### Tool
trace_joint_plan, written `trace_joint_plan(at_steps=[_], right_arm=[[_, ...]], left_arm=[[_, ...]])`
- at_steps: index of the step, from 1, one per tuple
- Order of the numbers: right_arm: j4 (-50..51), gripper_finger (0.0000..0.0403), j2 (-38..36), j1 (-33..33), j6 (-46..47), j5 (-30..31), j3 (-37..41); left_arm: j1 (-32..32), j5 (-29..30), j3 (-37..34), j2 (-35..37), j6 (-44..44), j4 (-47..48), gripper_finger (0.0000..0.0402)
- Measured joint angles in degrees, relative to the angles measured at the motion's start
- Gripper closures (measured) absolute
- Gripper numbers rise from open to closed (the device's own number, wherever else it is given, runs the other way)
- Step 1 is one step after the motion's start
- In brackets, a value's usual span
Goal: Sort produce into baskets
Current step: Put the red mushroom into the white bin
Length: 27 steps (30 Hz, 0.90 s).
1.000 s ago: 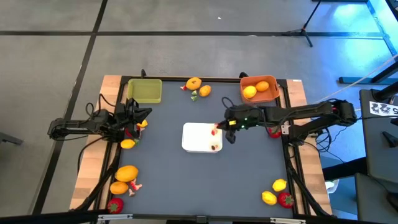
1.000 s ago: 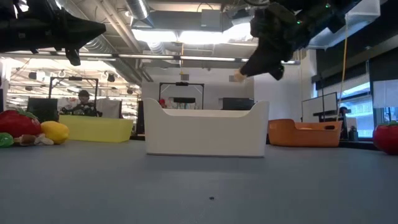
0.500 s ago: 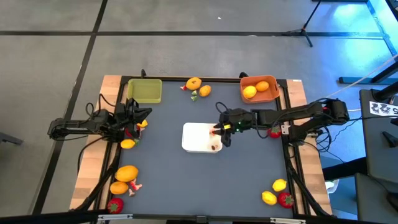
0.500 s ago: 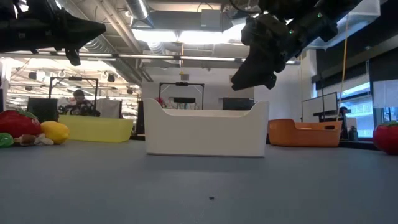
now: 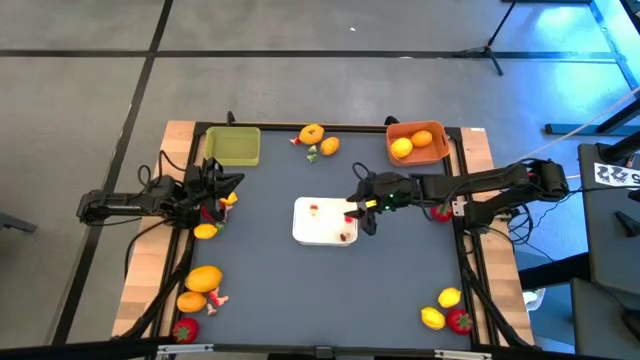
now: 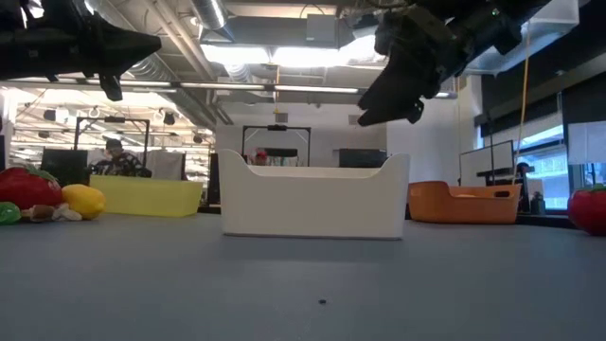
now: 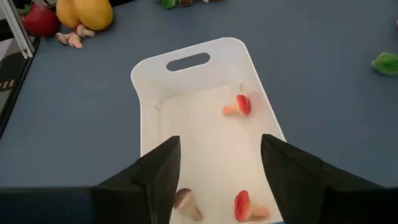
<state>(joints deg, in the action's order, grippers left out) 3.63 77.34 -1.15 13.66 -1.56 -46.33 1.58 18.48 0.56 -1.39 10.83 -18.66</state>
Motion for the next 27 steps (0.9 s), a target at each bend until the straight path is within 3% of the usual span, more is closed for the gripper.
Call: trace_joint_plan(at_steps=[5,17,27], right_arm=[[0.6,0.018,-2.0,0.0,-2.1,2.1,0.0],[0.4,0.018,-2.3,0.0,-6.7,5.6,0.0],[1.0,0.018,-2.3,0.0,-8.2,7.0,0.0]], left_arm=[[0.0,2.0,0.0,0.0,-0.1,-0.3,0.0351],[1.2,2.5,2.0,-4.3,1.1,-1.9,0.0181],[6.3,3.5,11.2,-23.1,1.3,-1.8,0.0165]])
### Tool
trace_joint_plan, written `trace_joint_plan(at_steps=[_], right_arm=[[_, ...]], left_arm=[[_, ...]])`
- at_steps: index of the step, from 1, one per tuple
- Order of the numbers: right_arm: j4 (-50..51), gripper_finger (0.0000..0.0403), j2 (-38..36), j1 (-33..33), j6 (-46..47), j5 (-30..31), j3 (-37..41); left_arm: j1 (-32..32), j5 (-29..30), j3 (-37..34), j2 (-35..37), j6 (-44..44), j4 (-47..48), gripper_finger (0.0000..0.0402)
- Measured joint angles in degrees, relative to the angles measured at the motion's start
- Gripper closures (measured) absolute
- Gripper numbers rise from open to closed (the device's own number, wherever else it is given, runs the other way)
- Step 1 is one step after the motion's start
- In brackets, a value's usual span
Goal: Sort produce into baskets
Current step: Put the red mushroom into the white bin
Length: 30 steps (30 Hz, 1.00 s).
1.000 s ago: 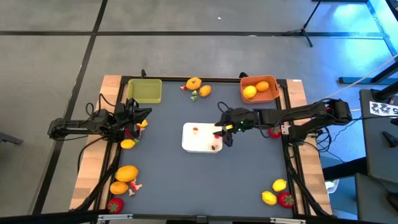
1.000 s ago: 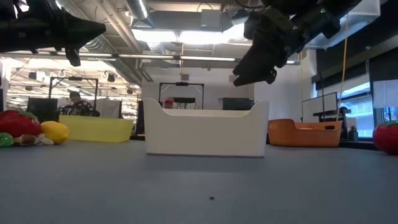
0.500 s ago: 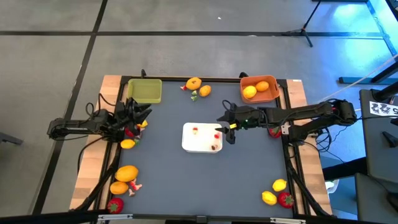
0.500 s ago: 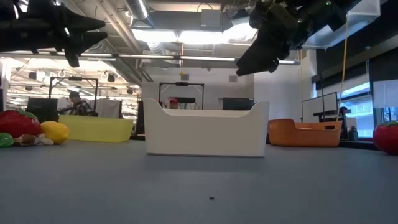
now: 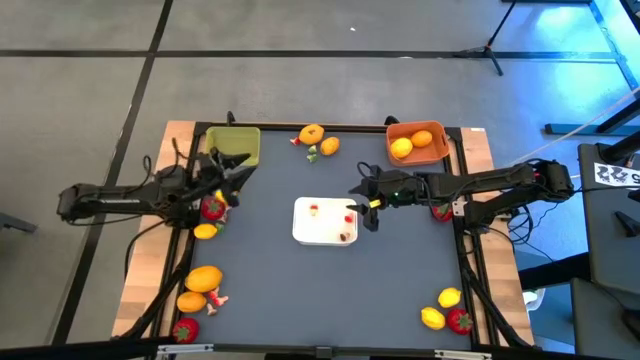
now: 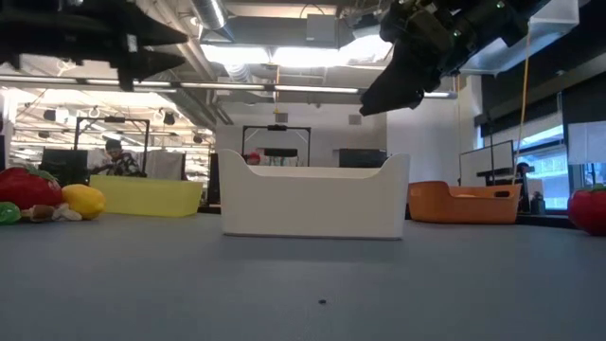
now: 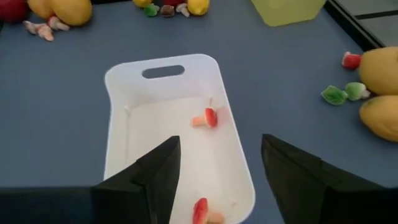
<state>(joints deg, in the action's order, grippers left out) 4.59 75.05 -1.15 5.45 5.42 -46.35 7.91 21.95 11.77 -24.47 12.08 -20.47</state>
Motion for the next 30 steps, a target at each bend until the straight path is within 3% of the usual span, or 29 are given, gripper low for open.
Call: trace_joint_plan(at_steps=[7,17,24,30], right_arm=[[0.3,0.018,0.0,0.0,1.9,-0.8,0.0],[0.4,0.018,0.0,0.0,1.7,-0.4,0.0],[1.3,0.018,0.0,0.0,-1.3,0.0,0.0],[2.5,0.018,0.0,0.0,-6.0,4.6,0.0]], left_arm=[[3.7,-0.1,8.1,-15.7,1.9,0.0,0.0168],[8.0,-0.4,17.8,-33.8,-2.8,0.7,0.019],[12.6,-6.4,25.6,-42.6,-3.2,8.6,0.0199],[17.4,-11.6,31.3,-49.3,-3.2,17.1,0.0199]])
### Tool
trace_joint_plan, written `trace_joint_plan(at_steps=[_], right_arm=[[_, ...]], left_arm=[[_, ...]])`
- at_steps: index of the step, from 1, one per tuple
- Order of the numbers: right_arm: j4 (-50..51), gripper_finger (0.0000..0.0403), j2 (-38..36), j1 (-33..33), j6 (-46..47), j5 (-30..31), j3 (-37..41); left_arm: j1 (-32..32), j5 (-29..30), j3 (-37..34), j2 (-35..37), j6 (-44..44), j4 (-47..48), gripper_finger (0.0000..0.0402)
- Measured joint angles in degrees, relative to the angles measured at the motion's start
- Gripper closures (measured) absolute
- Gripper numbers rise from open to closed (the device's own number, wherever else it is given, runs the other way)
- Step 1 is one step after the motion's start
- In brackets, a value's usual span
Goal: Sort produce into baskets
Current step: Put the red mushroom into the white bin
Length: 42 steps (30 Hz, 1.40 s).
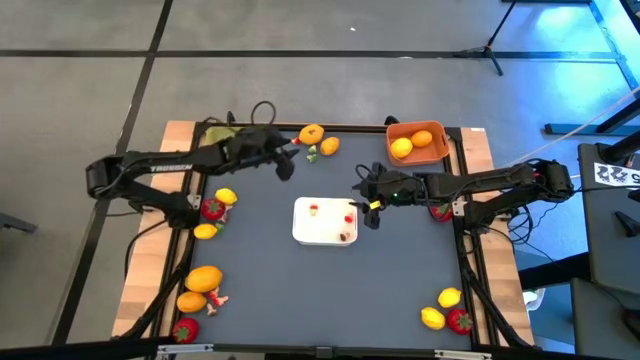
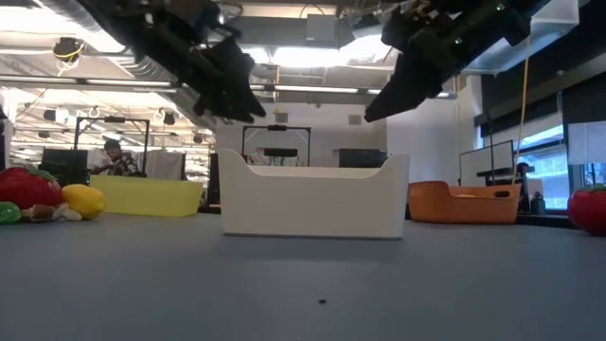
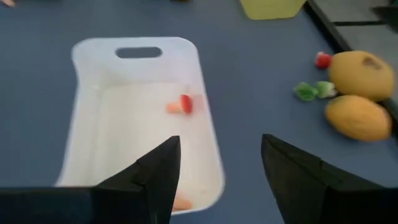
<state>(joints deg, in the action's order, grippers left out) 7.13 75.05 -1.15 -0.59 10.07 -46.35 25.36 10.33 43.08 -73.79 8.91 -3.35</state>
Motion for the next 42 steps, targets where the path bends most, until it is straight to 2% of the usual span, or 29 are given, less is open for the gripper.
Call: trace_joint_plan(at_steps=[6,19,26,35,42], right_arm=[[1.0,0.018,0.0,-1.3,-5.3,3.5,0.0],[3.5,0.018,0.0,-14.5,-7.2,-0.2,0.0],[3.4,0.018,0.0,-18.6,-7.2,-0.9,0.0],[3.4,0.018,0.0,-18.8,-7.2,-1.1,0.0],[3.3,0.018,0.0,-18.8,-7.2,-1.1,0.0]], left_arm=[[5.0,-6.3,3.2,-6.7,-0.1,2.5,0.0203],[13.2,-7.6,9.6,-19.5,-4.1,6.1,0.0204],[15.7,-10.5,11.2,-25.1,-7.5,6.1,0.0204],[18.0,-13.2,11.2,-29.1,-7.6,3.5,0.0204],[17.9,-13.1,11.2,-31.9,-6.9,-0.4,0.0204]])
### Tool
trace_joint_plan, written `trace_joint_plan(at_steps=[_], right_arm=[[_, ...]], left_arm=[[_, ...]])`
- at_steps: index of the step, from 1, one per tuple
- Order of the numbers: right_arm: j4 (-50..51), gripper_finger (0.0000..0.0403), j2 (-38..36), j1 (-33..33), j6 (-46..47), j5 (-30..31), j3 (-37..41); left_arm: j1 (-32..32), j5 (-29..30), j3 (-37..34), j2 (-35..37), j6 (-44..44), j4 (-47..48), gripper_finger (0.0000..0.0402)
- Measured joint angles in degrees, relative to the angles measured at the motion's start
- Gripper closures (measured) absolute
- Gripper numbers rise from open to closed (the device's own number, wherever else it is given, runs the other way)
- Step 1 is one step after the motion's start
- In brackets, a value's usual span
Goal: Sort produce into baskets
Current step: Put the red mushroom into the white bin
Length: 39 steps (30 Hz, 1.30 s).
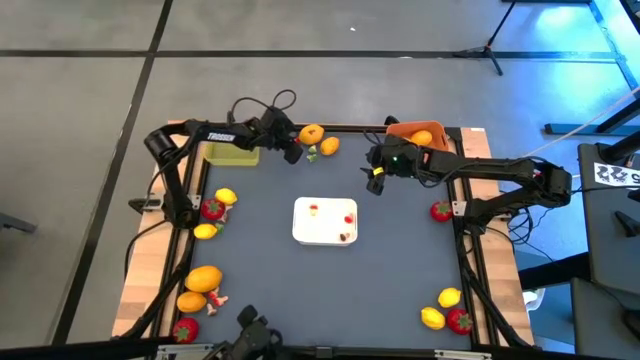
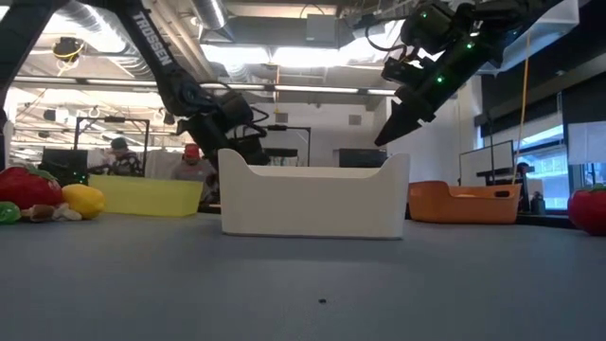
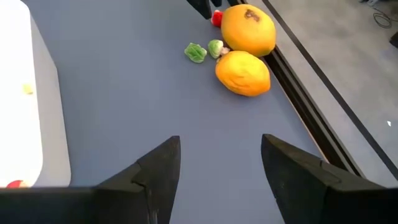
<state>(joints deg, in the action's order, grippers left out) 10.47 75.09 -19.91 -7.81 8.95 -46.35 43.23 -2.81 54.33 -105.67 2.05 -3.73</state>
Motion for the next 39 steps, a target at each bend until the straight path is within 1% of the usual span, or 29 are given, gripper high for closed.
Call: trace_joint_plan(at_steps=[4,8,11,15,23,29,32,39], right_arm=[[0.2,0.018,0.0,0.0,0.0,0.0,0.0],[0.5,0.018,0.0,0.0,0.0,0.0,0.0],[0.5,0.018,0.0,0.0,0.0,0.0,0.0],[0.5,0.018,0.0,0.0,0.0,0.0,0.0],[0.5,0.018,0.0,0.0,0.0,0.0,0.0],[0.5,0.018,0.0,0.0,0.0,0.0,0.0],[0.6,0.018,0.0,0.0,0.0,0.0,0.0],[1.9,0.018,0.0,0.0,0.4,0.0,0.0]], left_arm=[[0.0,0.6,0.0,-1.0,1.0,-2.2,0.0204],[0.1,0.5,0.0,-1.0,0.8,-1.6,0.0204],[0.1,-0.2,0.0,-1.0,0.0,-1.6,0.0215],[0.1,-0.3,0.0,-1.8,-1.2,-1.4,0.0249],[0.1,-0.4,0.0,-2.3,-3.7,-2.1,0.0338],[0.1,-0.4,0.0,-2.3,-5.0,-3.7,0.0393],[0.1,-0.4,0.0,-2.3,-5.2,-4.3,0.0397],[0.1,-0.4,0.0,-0.1,-3.6,-2.2,0.038]])
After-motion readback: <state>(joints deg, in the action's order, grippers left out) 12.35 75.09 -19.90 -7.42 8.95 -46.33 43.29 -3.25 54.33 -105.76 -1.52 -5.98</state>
